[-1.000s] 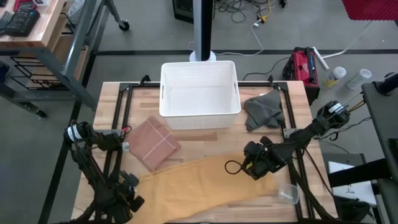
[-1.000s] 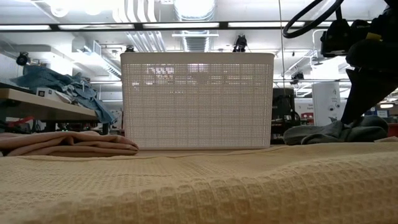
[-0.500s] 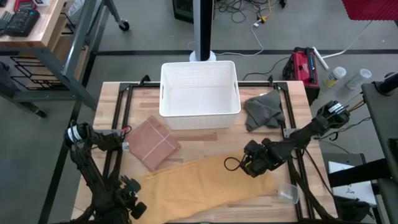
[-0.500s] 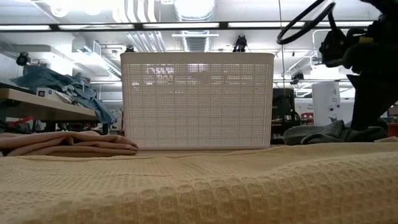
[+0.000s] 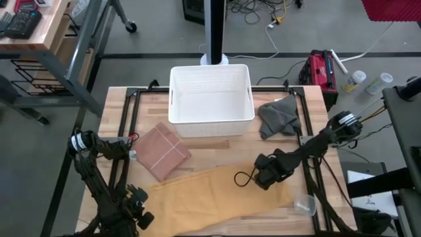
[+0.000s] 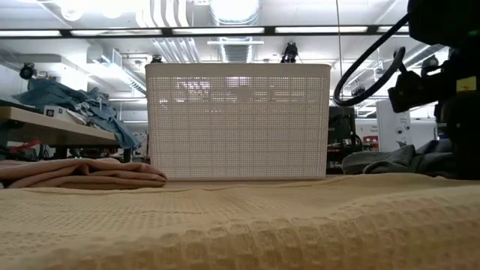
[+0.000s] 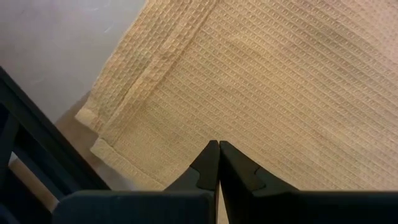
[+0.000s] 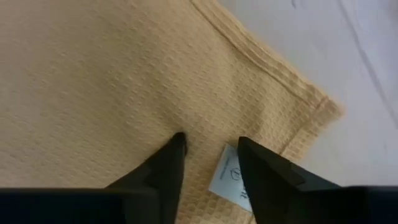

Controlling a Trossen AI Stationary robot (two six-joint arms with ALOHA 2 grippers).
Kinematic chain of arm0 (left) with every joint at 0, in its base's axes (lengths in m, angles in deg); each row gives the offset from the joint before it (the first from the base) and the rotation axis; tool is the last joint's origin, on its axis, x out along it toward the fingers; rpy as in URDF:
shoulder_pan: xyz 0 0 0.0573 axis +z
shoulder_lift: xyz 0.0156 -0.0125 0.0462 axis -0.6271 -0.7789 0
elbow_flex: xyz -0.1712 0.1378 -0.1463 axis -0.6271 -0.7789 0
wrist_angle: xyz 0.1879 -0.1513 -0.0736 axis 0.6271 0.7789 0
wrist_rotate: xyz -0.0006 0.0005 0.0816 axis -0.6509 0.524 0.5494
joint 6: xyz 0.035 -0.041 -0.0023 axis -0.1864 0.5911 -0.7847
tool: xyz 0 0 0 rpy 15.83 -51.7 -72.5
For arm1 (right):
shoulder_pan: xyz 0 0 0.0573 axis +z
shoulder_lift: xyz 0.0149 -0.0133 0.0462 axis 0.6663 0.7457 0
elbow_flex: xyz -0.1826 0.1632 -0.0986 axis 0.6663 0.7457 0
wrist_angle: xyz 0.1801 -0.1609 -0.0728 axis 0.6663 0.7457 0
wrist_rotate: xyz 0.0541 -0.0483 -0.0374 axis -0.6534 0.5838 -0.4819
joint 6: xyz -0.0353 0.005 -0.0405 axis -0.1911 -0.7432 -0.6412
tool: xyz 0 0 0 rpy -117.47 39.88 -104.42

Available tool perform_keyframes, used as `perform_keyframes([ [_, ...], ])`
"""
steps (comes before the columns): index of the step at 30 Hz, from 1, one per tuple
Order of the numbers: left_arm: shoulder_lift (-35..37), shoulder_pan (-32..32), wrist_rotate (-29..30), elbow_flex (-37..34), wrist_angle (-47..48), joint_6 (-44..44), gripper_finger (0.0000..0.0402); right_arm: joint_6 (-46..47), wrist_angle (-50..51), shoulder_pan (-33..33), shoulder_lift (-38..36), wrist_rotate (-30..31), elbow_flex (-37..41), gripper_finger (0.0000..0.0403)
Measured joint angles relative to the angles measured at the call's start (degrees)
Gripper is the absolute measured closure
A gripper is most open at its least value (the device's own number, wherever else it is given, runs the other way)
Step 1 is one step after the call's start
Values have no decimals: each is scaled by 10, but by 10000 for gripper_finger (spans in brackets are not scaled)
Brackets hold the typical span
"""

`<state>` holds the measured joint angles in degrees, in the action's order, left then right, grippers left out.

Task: Fold towel
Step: Fold the yellow towel

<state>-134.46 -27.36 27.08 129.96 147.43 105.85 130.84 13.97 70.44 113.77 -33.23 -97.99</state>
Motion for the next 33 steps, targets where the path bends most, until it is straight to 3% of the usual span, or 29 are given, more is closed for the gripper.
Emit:
perform_keyframes([
  [7,-1,-3,1,-1,8,-1,401,-14,31,2,-22,31,-29,340],
  [15,-1,-6,16,-5,14,-1,401,-40,43,5,-50,36,-72,396],
  [26,-1,-12,22,-5,10,1,401,-66,68,83,-51,39,-135,402],
  [33,-2,-12,56,-5,7,5,401,-7,129,120,-52,29,-162,403],
])
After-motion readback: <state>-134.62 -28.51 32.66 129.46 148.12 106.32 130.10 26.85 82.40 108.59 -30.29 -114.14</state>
